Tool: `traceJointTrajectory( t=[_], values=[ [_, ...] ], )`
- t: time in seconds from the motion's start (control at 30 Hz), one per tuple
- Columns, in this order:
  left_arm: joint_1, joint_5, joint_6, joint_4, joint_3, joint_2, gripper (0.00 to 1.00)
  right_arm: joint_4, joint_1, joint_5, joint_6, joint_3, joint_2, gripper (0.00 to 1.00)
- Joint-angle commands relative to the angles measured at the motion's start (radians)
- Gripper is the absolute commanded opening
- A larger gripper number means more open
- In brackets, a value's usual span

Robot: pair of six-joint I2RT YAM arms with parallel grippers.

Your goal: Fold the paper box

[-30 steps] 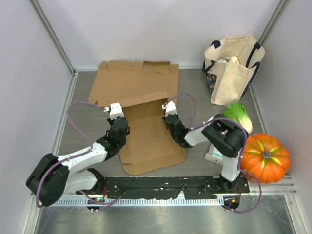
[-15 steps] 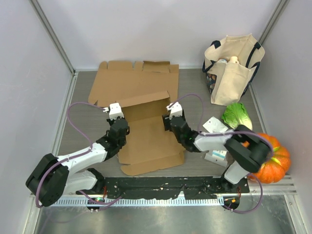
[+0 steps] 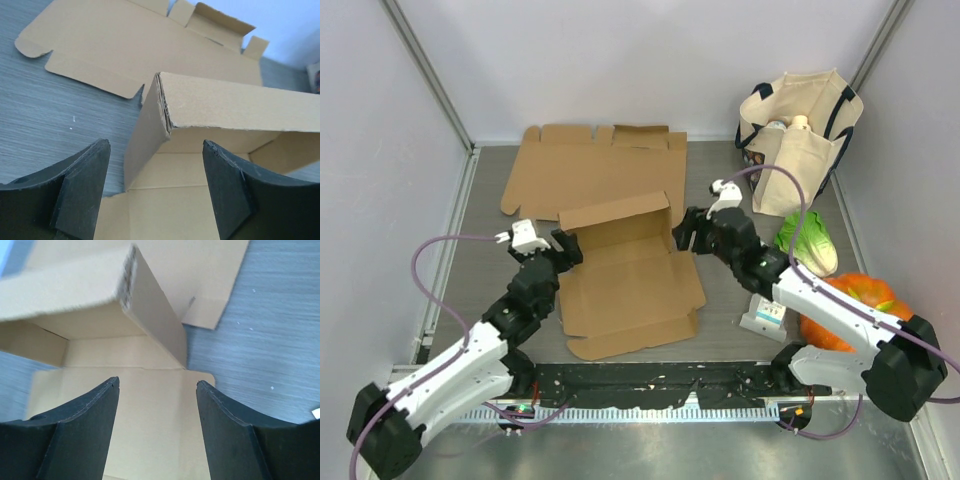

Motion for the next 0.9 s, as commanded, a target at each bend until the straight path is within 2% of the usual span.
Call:
traceJointTrajectory(
  t=[0.0,0.03,0.1,0.17,0.2,0.33,0.4,0.47,0.5,0.57,0.6,0.7,0.87],
  values=[
    [-0.003,0.121,-0.206,-0.317,0.086,-0.186,0.8,-0.082,-0.113,-0.255,0.12,0.142,-0.037,0.68],
    [-0.003,0.15,-0.237,-0.359,0.101,-0.245,0.81,-0.075,-0.141,-0.357,0.136,0.154,-0.021,0.68],
    [-0.003,0.164,-0.287,-0.482,0.166,-0.296,0.85,-0.058,-0.222,-0.436,0.154,0.205,0.019,0.68],
    [-0.003,0.179,-0.295,-0.56,0.222,-0.306,0.87,-0.025,-0.264,-0.543,0.162,0.255,0.097,0.68],
    [-0.003,0.185,-0.295,-0.579,0.285,-0.289,0.92,-0.014,-0.294,-0.574,0.165,0.271,0.12,0.66],
    [0.035,0.26,-0.277,-0.689,0.488,-0.072,0.96,0.121,-0.339,-0.665,0.188,0.306,0.205,0.66],
    [0.097,0.352,-0.277,-0.721,0.561,0.037,0.96,0.144,-0.353,-0.724,0.203,0.337,0.266,0.65],
    [0.16,0.446,-0.3,-0.699,0.571,0.079,0.96,0.159,-0.36,-0.738,0.199,0.355,0.294,0.65],
    [0.237,0.551,-0.311,-0.685,0.559,0.107,0.95,0.163,-0.365,-0.757,0.196,0.358,0.321,0.66],
    [0.321,0.636,-0.346,-0.647,0.536,0.124,0.94,0.181,-0.373,-0.784,0.197,0.361,0.347,0.66],
    [0.402,0.737,-0.357,-0.622,0.496,0.124,0.91,0.189,-0.374,-0.794,0.197,0.358,0.357,0.65],
    [0.515,0.901,-0.418,-0.476,0.392,0.099,0.87,0.23,-0.377,-0.824,0.203,0.331,0.378,0.61],
    [0.558,1.003,-0.453,-0.353,0.3,0.087,0.8,0.324,-0.383,-0.87,0.24,0.263,0.398,0.55]
  ],
)
